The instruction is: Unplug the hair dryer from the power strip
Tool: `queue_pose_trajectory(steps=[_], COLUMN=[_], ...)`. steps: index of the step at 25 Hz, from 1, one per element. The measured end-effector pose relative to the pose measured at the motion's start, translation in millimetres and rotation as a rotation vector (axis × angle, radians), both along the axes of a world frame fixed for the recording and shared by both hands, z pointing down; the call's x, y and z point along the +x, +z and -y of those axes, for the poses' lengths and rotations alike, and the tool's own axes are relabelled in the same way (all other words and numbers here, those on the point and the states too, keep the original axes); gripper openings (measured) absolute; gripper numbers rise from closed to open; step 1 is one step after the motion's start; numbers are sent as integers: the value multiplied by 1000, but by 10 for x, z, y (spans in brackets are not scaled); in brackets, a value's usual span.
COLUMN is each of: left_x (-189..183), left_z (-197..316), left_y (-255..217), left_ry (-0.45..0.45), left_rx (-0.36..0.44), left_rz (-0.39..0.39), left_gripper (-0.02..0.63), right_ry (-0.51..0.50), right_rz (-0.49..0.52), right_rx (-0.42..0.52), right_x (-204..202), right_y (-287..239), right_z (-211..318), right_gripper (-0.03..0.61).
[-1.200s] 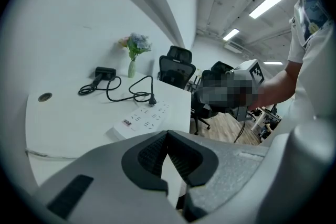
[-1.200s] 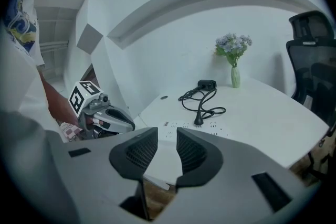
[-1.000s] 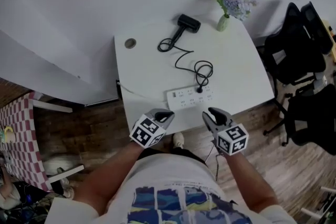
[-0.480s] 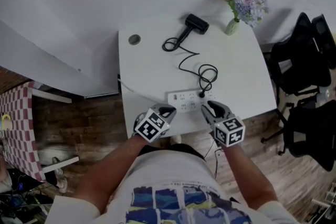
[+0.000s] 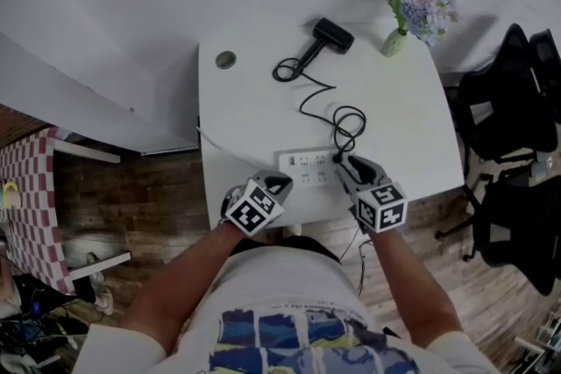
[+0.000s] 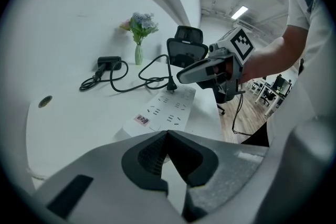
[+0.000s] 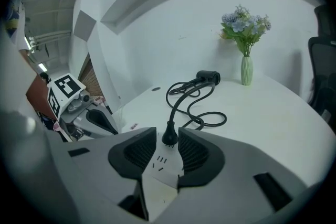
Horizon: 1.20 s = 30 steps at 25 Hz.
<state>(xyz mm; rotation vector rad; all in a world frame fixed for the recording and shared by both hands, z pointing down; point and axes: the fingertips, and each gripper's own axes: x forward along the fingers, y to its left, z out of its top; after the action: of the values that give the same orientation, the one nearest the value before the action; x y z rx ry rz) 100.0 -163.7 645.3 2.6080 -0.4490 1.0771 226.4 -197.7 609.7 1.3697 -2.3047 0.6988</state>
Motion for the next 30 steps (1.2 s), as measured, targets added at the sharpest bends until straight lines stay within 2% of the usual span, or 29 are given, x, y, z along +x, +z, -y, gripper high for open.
queue_pose_trajectory(steps=[3,11,20,30], left_x=[8,12,3,12], left_z=[1,1,8,4], left_y=[2,4,14,3], left_ry=[16,6,2,20], left_rx=[29,23,-2,5], left_rz=[11,4,8,35], left_gripper=[3,3,3,2], right_ry=[1,-30,-58,-50], right_rz=[10,22,-16,-43], right_rx=[-4,-4,-2,11], right_x=[14,-66,-126,-120], right_y=[25,67,89,69], right_z=[64,199,284,292], right_gripper=[118,114,60,55])
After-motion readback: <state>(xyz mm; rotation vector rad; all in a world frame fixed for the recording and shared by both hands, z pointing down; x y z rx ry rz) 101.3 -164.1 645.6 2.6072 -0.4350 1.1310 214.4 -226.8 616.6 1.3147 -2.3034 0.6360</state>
